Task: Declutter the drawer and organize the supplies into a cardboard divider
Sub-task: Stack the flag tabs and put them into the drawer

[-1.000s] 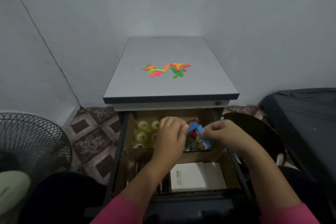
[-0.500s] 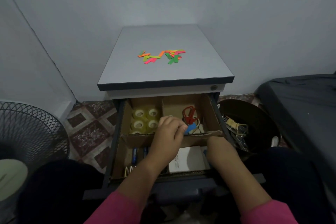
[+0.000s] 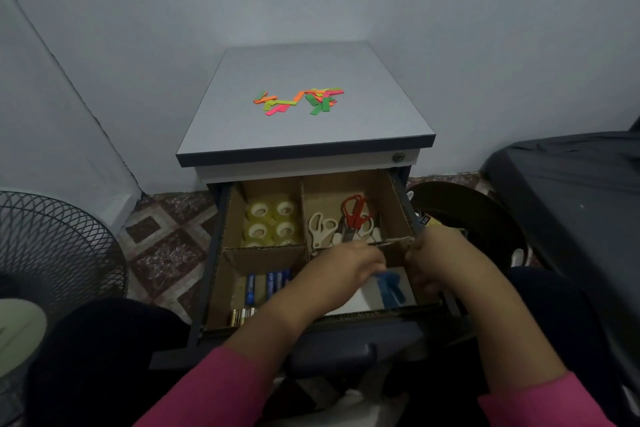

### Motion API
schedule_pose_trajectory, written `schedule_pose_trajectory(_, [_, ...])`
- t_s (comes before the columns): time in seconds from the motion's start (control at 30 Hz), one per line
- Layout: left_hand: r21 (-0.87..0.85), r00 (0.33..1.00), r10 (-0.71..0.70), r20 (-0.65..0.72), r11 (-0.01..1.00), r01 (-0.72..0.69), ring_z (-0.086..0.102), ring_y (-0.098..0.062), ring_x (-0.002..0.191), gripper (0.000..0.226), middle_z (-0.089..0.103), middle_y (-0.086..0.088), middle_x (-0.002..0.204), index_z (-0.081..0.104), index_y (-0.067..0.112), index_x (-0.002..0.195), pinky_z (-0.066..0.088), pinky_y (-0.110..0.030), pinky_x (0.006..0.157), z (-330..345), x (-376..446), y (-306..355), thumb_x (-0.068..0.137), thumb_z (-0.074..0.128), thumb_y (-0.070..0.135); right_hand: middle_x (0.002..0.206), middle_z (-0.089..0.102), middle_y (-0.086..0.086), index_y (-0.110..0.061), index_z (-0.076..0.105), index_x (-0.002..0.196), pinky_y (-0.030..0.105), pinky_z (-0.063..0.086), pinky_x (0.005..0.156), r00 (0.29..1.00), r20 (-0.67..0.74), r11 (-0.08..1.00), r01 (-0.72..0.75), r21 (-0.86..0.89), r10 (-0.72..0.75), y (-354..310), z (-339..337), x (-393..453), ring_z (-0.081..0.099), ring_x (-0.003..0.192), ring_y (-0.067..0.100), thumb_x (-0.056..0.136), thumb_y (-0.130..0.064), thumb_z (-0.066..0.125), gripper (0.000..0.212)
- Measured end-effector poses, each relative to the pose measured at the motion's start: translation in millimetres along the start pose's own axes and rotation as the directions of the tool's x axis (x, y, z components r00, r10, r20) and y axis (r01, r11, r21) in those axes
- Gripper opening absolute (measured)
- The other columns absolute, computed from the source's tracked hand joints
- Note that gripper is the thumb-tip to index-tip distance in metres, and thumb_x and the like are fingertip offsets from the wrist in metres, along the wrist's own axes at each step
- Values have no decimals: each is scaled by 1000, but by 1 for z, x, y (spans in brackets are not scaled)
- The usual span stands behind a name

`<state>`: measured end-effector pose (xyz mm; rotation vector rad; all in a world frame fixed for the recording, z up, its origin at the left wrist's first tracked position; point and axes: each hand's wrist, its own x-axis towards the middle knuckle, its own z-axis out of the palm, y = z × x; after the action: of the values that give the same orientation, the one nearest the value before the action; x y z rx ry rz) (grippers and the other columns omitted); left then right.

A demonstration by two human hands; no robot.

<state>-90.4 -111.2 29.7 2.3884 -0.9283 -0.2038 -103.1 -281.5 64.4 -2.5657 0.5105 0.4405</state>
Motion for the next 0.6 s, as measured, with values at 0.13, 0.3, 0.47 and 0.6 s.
schedule_pose_trajectory(0.13, [236,968,-4,249,970,-57,55,-27,100,24,55,-12,112,61,5,114,44,-38,84,6,22,11,99,46,15,77,67,13,2,65,93,40,60,67,1000,15,981,4,195,-7,7,-8,-3,68,66,25,93,-13,54,19])
schedule_pose_trajectory(0.3, [317,928,2,374,939,-130,53,-26,94,24,51,-14,114,58,4,116,38,-33,71,16,34,19,94,47,5,79,69,15,4,66,96,34,59,59,999,44,970,9,243,-20,10,-9,-3,67,59,22,93,-13,53,21])
schedule_pose_trajectory(0.47, [287,935,13,356,950,-123,51,-34,113,36,51,-20,128,52,4,130,42,-40,92,18,30,16,95,44,0,89,71,16,0,65,100,40,60,72,993,114,974,-40,224,15,7,-8,2,71,75,25,93,-14,54,19])
schedule_pose_trajectory(0.6, [245,962,91,259,957,-156,55,-24,107,42,55,-7,123,54,20,133,48,-39,88,6,20,6,95,45,5,96,70,11,-7,65,107,38,58,82,970,225,994,-102,26,94,-5,-2,4,71,87,22,89,-14,63,20])
